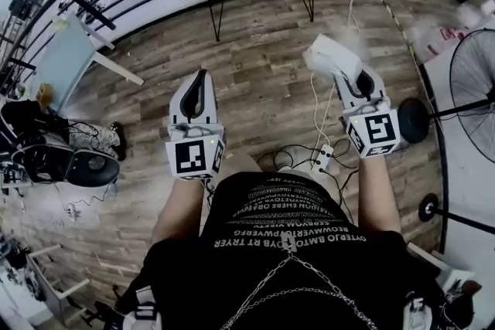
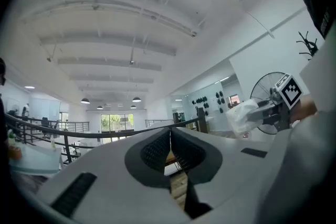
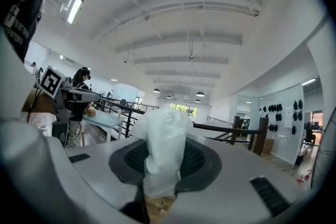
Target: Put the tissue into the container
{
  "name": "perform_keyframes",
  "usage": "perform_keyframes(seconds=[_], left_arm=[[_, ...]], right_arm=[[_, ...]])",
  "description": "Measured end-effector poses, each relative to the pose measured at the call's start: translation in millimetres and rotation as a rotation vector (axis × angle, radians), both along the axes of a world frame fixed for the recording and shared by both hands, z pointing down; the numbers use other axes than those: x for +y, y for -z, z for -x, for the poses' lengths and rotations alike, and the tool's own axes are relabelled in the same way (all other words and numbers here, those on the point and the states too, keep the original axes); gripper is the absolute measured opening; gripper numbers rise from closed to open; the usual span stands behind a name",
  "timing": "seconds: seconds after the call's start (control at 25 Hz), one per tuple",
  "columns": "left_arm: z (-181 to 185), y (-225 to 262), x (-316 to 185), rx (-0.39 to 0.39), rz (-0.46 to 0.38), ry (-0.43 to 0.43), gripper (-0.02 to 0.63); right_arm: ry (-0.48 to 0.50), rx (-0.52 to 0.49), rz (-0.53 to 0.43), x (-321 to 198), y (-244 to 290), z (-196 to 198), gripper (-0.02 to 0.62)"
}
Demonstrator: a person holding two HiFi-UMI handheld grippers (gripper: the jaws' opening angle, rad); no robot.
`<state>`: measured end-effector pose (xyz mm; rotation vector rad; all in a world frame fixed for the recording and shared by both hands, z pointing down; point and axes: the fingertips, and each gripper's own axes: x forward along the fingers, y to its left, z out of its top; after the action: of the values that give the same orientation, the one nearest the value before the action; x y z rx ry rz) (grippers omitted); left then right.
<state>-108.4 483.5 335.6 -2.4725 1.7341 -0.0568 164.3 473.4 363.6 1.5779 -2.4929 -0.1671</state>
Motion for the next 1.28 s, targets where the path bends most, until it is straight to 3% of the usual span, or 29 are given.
perform_keyframes(seconds=[0.24,0.32,0.52,0.6,0.8,1.0,1.28], left_arm=[[1,-14,-3,0.024,-0.22,0.033,0.029],[-2,-14,-11,0.039,-0.193,0.008,0.031],[-8,-27,-44,0.0,0.018,-0.01,0.029],[-2,-26,-57,0.01,0.053,-0.01,0.029],[7,-19,-100,-0.083,0.002,-0.037,0.029],[22,-16,-153,-0.003,0.026,-0.062,0.029],[35,-23,-223,-0.002,0.072,-0.068,0.029]], right_arm=[[0.044,-0.04,0.039,-2,-16,2,0.115],[0.048,-0.04,0.046,-7,-21,6,0.115],[-0.021,-0.043,0.009,-34,-22,1,0.115],[-0.032,-0.036,-0.011,-45,-20,3,0.115],[-0.034,-0.013,-0.011,-83,-22,12,0.115],[-0.039,0.0,0.013,-136,-27,26,0.115],[-0.038,-0.008,0.045,-202,-33,38,0.115]])
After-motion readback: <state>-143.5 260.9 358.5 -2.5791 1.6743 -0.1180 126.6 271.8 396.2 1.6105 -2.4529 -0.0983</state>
